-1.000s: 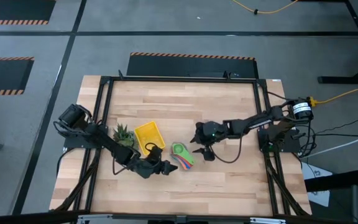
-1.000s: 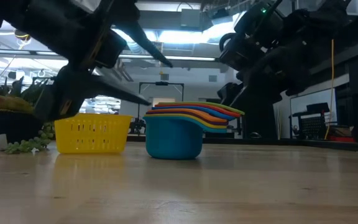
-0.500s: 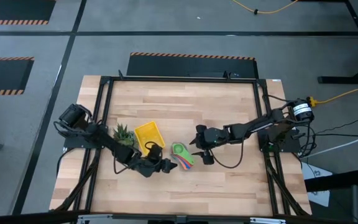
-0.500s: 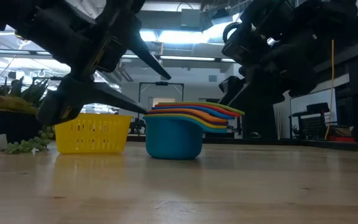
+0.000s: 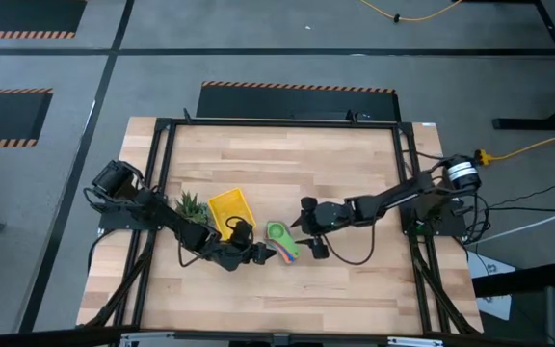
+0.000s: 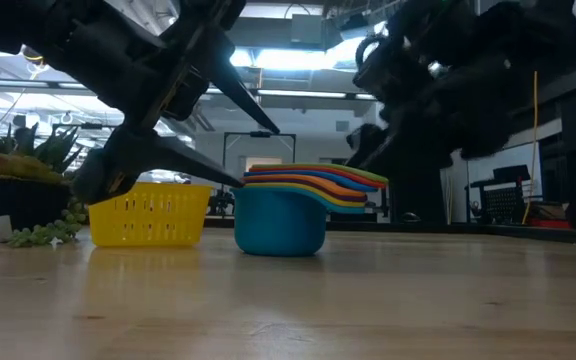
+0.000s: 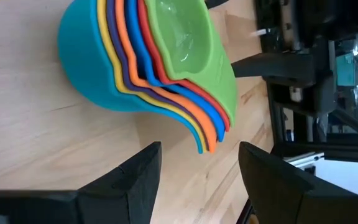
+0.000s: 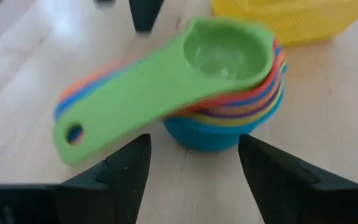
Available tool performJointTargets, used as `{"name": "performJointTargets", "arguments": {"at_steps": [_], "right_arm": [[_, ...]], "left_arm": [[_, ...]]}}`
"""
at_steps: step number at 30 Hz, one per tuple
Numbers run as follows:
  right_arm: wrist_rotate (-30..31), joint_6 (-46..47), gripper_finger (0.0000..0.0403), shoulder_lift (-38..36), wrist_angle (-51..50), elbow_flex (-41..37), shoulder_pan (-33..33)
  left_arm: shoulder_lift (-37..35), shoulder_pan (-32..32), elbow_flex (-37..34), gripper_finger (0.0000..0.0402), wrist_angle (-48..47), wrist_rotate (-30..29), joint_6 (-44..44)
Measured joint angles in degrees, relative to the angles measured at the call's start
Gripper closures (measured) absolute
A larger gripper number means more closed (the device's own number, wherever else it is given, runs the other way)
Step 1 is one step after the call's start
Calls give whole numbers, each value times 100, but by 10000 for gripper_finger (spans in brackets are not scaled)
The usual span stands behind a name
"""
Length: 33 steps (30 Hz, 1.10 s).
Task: Nest measuring cups in basket
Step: Put the stacked measuring cups into the yellow bin
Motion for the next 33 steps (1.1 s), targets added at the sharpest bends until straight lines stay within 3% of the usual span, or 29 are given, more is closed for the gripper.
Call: {"name": "performJointTargets", "arguments": {"at_steps": [11, 20, 33], "right_arm": [[-153, 176, 155, 614, 735, 21, 2], [-323, 273, 155, 1018, 585, 516, 186], [-682, 276, 155, 1046, 284, 814, 301]], "left_arm": [[-2, 0, -2, 194, -31, -1, -9], [-9, -3, -2, 194, -102, 202, -14], [-9, -133, -4, 194, -11, 293, -188]]}}
